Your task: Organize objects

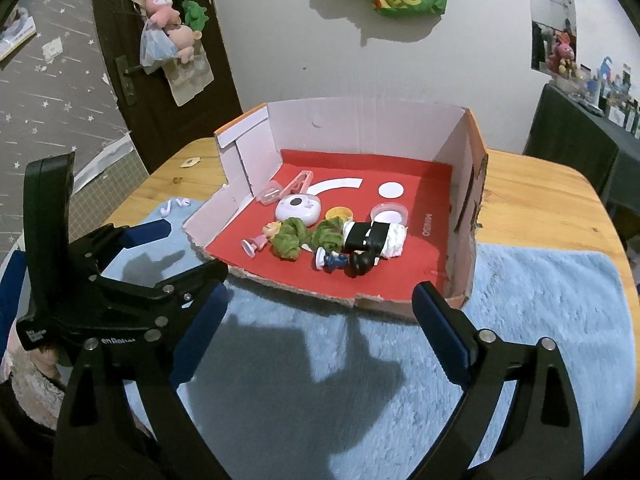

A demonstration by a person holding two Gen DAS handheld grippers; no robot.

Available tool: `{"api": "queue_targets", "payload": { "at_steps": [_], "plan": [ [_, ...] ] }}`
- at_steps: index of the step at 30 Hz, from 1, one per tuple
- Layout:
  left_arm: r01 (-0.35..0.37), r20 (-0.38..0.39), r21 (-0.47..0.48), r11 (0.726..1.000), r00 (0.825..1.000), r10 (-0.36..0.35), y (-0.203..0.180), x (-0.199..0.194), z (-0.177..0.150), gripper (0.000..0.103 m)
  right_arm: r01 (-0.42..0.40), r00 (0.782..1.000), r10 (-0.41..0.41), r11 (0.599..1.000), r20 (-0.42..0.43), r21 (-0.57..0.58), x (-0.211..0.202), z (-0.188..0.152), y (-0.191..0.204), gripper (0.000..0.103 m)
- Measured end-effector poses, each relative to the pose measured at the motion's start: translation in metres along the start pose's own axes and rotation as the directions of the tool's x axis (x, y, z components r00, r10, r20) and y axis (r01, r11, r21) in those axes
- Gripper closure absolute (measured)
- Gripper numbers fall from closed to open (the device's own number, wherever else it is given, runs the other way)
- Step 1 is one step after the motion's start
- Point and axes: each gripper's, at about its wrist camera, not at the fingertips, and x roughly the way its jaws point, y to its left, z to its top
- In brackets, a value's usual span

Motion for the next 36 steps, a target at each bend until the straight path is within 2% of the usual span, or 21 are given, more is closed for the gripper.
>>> {"api": "queue_targets", "payload": {
  "at_steps": [11,16,23,36],
  "plan": [
    [-0.008,0.036,0.006,1.000,0.999,0.007,-0.010,-0.023,-0.013,0.000,-0.001,1.000,0.000,0.999,0.013,0.045,-0.016,-0.015,0.001,0.006],
    [0.010,0.008,-0.001,1.000,1.000,-0.010,-0.010,-0.020,-0.027,0.000,0.025,1.000,-0.026,0.998,0.012,0.056,-0.016,-0.027,0.000,0.006],
    [-0.017,-0.018,-0.029,0.999,1.000,0.016,-0.012,-0.013,-0.048,0.000,0.070,0.997,-0.070,0.996,0.007,0.046,-0.006,-0.046,0.003,0.006],
    [-0.022,-0.078,-0.083,0.996,0.997,0.015,-0.007,0.005,-0.073,0.000,0.065,0.998,-0.062,0.990,-0.025,0.121,0.018,-0.077,-0.015,0.006]
  ]
}}
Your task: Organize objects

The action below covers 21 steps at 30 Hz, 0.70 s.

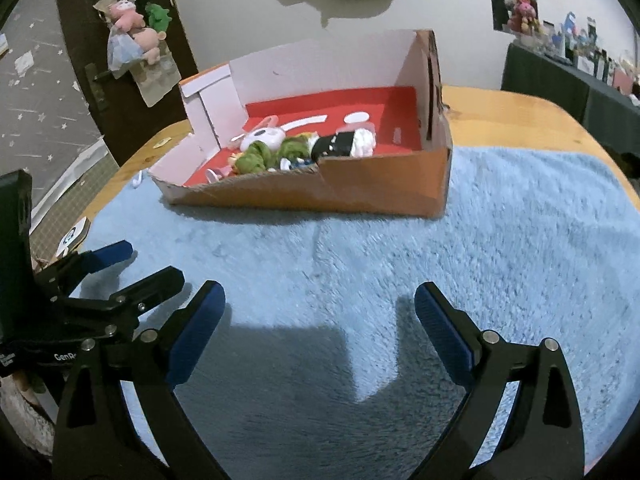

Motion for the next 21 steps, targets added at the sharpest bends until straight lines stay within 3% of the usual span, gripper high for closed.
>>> {"api": "queue_targets", "payload": {
  "at_steps": [21],
  "plan": [
    [-0.050,-0.028,-0.012,0.999,0.998,0.049,0.004,0.003,-0.005,0.000,0.034,0.999,-0.033,0.998,0.021,-0.053,0.007,-0.013,0.002,0.005]
  ]
}}
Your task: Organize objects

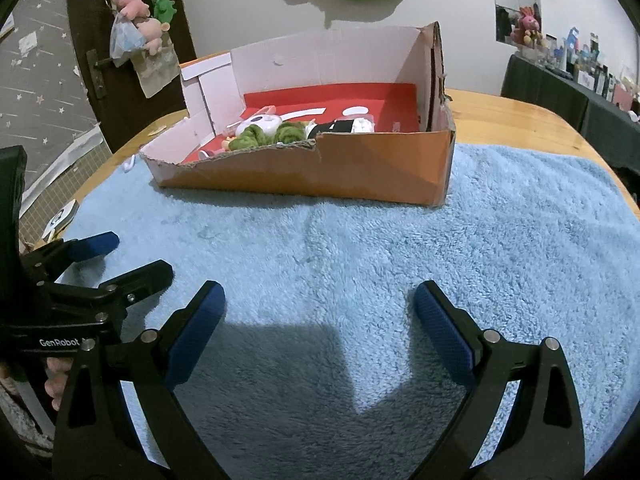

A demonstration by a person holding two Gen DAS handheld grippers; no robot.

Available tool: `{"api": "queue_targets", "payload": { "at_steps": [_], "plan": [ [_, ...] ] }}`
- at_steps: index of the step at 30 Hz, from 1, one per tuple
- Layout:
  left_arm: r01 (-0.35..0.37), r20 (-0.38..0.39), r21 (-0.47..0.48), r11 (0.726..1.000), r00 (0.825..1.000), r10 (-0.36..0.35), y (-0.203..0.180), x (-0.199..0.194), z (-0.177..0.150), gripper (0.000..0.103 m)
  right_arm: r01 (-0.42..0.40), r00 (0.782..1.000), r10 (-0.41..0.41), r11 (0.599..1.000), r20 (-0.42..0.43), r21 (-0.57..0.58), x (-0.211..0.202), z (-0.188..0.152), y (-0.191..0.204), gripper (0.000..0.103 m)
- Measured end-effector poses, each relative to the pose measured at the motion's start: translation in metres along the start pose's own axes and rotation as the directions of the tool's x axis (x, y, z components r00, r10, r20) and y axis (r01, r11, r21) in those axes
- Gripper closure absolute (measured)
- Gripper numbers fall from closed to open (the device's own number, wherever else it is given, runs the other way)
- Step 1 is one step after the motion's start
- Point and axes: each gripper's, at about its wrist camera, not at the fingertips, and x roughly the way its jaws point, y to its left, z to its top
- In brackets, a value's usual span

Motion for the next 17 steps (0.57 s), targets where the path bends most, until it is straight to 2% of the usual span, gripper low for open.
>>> {"api": "queue_targets", "payload": {
  "at_steps": [17],
  "plan": [
    [-0.005,-0.001,0.012,1.000,1.000,0.005,0.0007,-0.0018,-0.0024,0.000,-0.004,1.000,0.004,1.000,0.003,0.004,-0.0007,-0.0003,-0.0005,0.004]
  ]
}}
